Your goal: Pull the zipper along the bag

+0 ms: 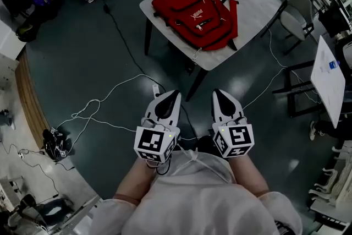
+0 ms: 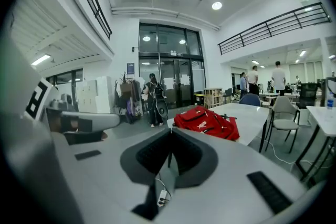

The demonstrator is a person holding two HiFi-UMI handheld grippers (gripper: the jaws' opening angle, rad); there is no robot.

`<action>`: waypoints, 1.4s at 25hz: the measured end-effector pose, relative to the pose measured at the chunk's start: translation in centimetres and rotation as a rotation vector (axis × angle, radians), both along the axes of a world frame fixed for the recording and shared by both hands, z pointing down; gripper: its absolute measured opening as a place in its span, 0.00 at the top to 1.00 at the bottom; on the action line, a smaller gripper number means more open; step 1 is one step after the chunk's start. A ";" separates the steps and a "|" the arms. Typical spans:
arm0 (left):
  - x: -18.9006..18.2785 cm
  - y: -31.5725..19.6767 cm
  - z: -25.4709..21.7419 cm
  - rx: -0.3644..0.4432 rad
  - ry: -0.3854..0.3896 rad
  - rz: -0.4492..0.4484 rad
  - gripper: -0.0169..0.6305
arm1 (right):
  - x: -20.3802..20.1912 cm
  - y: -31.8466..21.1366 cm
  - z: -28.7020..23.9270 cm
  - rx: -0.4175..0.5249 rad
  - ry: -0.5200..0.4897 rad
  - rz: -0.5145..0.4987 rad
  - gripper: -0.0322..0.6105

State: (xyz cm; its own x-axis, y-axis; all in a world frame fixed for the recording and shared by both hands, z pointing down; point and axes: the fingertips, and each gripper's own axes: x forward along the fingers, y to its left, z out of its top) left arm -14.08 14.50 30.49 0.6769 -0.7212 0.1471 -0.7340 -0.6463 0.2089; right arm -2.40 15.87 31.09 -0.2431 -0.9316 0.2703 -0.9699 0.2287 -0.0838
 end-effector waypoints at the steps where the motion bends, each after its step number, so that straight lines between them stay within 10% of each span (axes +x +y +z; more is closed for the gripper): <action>1: -0.3 -0.6 0.4 -0.020 0.003 -0.004 0.94 | -0.2 -0.5 0.2 -0.012 0.004 -0.002 0.91; 18: 4.0 -11.4 5.4 -0.144 -0.114 -0.030 0.94 | 3.7 -13.0 4.3 -0.108 -0.049 -0.070 0.91; 35: 12.8 -22.8 12.9 -0.360 -0.159 -0.212 0.94 | 11.4 -26.0 14.4 -0.419 -0.082 -0.330 0.91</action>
State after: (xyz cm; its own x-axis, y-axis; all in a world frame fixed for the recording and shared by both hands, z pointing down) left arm -1.24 -8.30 43.38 0.4685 -0.7252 0.5046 -0.8835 -0.3850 0.2669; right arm 8.95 -10.08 45.47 -0.5403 -0.6189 0.5701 -0.8388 0.4506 -0.3057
